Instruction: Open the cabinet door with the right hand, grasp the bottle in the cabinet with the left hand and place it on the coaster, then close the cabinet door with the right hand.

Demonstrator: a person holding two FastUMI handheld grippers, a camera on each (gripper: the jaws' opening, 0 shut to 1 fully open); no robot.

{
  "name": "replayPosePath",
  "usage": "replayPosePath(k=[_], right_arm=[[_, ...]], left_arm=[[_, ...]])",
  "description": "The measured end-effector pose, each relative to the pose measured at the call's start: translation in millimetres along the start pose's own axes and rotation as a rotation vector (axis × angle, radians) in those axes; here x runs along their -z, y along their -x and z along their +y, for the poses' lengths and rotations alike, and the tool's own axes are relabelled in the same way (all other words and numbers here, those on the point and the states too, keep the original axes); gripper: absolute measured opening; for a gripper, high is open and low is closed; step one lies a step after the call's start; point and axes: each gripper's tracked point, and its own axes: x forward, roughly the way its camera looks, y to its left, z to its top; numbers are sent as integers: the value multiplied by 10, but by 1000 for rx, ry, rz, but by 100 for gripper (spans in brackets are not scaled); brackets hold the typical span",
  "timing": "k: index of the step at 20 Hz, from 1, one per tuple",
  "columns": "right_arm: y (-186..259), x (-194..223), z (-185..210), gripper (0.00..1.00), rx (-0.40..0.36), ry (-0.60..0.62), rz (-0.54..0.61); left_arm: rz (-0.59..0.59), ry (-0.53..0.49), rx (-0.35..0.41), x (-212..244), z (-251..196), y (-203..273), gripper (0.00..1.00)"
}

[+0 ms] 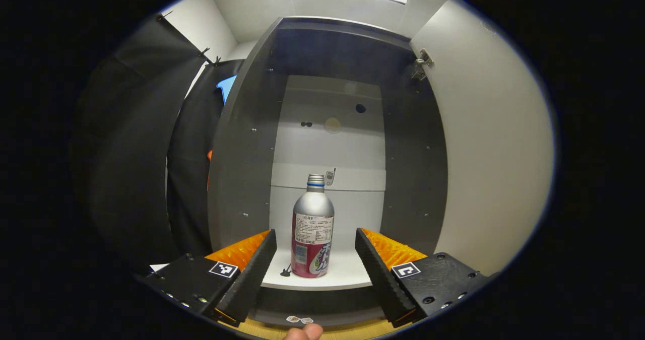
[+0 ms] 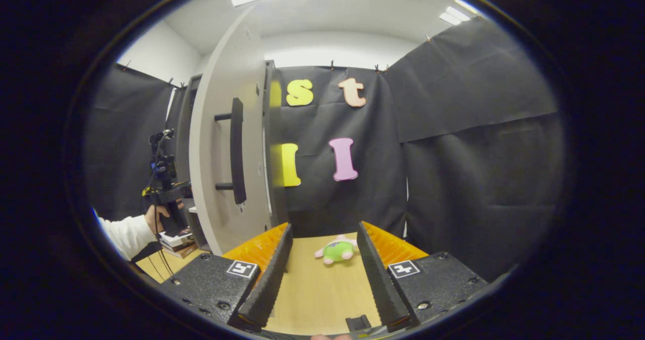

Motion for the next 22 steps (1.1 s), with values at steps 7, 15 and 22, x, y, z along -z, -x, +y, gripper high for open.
replayPosePath(k=[7,15,22], right_arm=[[-7,1,-151,80,61,5,6],[-87,34,-236,80,88,1,17],[-178,100,-246,80,86,-7,31]], left_arm=[[35,-41,-11,258,57,-457,95],[43,-89,-30,398,30,-728,95],[40,-69,-33,348,56,-840,95]])
